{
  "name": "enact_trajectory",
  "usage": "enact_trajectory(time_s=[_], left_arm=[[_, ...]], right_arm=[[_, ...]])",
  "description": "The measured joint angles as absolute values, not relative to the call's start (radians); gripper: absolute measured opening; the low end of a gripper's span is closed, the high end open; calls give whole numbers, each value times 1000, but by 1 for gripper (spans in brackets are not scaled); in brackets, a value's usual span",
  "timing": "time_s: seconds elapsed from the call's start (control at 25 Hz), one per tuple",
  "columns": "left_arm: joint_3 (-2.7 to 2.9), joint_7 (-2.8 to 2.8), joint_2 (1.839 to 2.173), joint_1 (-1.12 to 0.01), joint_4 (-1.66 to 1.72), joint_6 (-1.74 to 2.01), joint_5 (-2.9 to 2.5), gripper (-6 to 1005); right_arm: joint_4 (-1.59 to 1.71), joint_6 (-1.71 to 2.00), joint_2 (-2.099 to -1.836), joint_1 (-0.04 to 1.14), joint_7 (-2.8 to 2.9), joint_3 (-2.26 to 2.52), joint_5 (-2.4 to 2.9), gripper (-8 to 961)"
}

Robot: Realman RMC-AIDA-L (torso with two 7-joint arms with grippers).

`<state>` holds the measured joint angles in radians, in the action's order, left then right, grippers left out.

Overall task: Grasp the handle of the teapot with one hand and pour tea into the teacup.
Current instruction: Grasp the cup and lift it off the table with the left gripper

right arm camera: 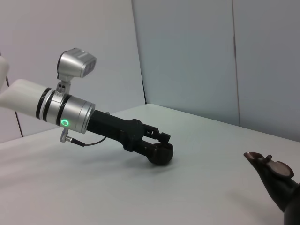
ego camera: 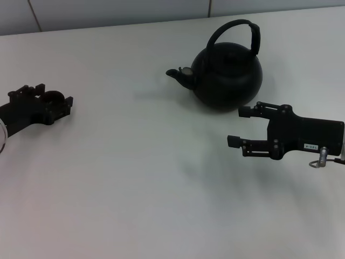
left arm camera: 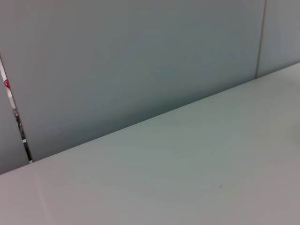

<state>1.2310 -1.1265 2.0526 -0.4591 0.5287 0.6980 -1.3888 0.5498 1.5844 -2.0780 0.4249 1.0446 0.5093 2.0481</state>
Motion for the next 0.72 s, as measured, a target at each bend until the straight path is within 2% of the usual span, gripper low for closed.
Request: enact_trajectory(time_s=[0.12, 0.2, 0.44, 0.72], left_arm=[[1231, -1130, 2053, -462, 530, 685, -1397, 822], [1234, -1130, 2054, -463, 530, 677, -1397, 667], [1235, -1140, 2055, -463, 546, 696, -1411, 677], [1329, -1169, 2075, -494, 585, 837, -1420, 690]], right_arm=[[549, 1584, -2078, 425, 1046, 509, 2048, 802], [549, 1584, -2079, 425, 1047, 509, 2047, 802], [549, 1585, -2079, 426, 1054, 509, 2046, 802], [552, 1590, -2079, 430, 1064, 509, 2043, 802]])
